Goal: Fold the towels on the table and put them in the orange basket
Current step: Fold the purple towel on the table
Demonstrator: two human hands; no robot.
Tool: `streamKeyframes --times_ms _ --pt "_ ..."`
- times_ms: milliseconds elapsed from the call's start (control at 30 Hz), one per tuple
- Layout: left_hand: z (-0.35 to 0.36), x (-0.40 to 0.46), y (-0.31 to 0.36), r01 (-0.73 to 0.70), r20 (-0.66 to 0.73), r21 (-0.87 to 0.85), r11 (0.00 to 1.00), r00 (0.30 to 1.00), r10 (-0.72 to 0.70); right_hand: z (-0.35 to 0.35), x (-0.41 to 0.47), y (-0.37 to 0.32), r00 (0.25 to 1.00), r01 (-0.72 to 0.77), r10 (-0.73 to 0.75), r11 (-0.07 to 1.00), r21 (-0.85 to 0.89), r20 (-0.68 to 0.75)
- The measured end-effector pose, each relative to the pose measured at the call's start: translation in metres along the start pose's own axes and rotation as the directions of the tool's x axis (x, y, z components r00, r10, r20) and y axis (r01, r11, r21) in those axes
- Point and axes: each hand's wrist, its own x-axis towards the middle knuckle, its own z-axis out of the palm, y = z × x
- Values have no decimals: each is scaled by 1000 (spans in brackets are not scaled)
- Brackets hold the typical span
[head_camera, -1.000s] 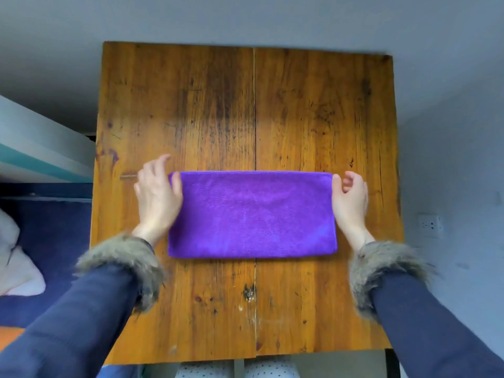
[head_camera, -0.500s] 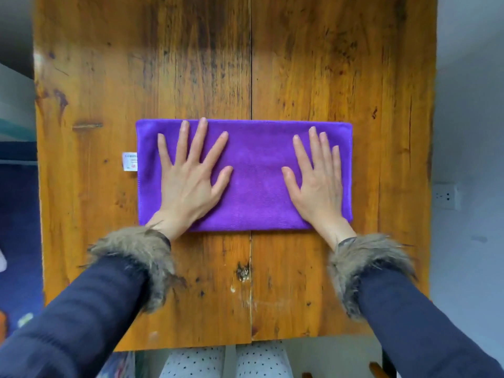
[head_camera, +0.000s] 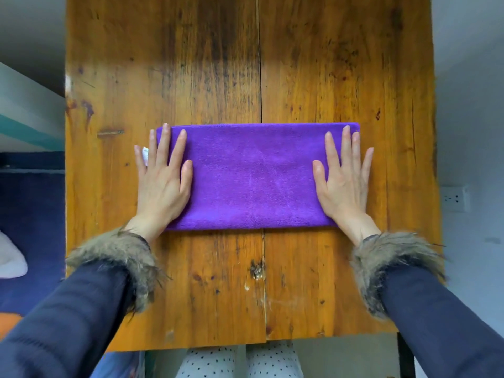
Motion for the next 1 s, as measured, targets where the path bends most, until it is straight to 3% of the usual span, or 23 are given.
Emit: streamKeyframes --times_ms 133,267,433,600,900,967,1000 --pt "-8 -26 -7 119 -176 -144 983 974 -143 3 -29 -47 988 154 -153 987 45 -33" --pt "-18 -40 -17 308 -201 -194 931 917 -345 17 -35 -101 976 218 -217 974 64 -19" --pt "-21 -38 -6 451 -49 -165 877 885 -464 32 -32 -121 985 170 -170 985 -3 25" --pt "-26 -30 6 608 94 -213 765 792 -603 34 -33 -121 986 169 -169 984 -46 16" --pt "-38 -23 10 610 164 -339 717 788 -593 35 -33 -123 986 167 -166 982 -87 16" --pt "-41 -23 6 628 228 -425 652 771 -594 36 -32 -123 986 164 -163 983 -85 17" --pt "-42 -23 3 648 285 -506 569 749 -598 36 -33 -123 987 163 -162 983 -84 17"
